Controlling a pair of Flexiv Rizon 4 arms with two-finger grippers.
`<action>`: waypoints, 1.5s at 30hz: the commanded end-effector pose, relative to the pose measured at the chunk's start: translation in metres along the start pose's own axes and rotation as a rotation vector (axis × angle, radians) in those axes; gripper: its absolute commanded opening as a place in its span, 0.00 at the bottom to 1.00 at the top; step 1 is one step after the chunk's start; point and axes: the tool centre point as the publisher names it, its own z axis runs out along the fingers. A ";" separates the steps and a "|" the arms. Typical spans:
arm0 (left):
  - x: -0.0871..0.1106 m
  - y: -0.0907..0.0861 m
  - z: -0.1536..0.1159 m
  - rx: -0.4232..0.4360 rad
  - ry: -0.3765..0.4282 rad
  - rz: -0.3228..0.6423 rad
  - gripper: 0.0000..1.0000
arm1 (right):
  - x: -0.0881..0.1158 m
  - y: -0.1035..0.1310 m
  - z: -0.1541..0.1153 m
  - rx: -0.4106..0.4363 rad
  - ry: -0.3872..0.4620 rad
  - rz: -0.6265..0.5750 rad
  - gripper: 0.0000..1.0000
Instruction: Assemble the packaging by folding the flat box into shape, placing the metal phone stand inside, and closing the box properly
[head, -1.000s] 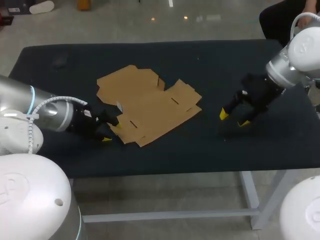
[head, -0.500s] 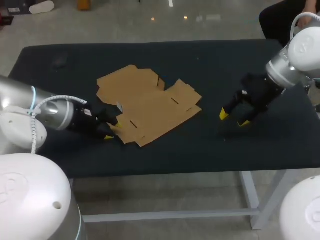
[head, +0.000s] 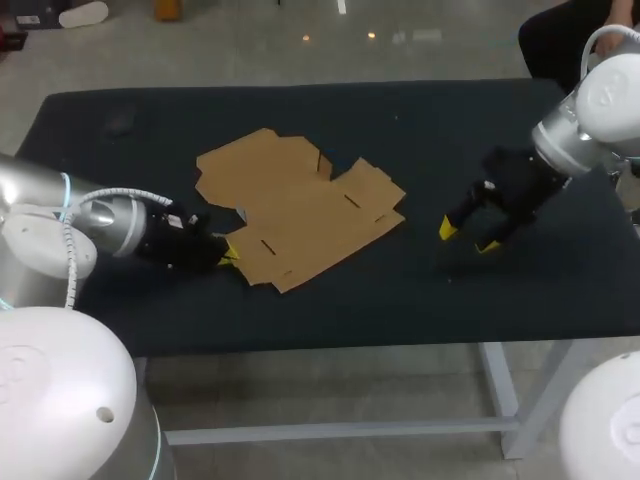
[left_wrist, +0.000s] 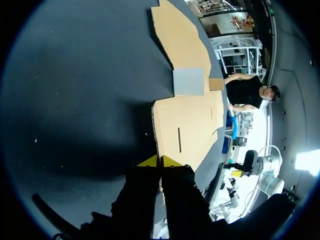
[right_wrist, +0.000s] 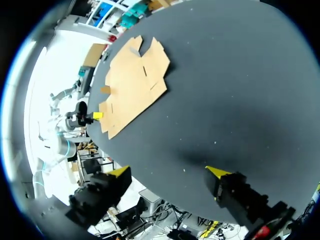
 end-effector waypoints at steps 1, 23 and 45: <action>-0.001 -0.005 -0.002 -0.029 0.009 0.009 0.00 | -0.001 0.000 -0.002 0.004 0.006 -0.002 1.00; 0.009 -0.006 -0.011 -0.267 -0.107 0.194 0.00 | -0.001 0.000 -0.002 0.004 0.006 -0.002 1.00; 0.005 0.000 -0.019 -0.206 -0.096 0.201 0.62 | -0.001 0.000 -0.002 0.004 0.006 -0.002 1.00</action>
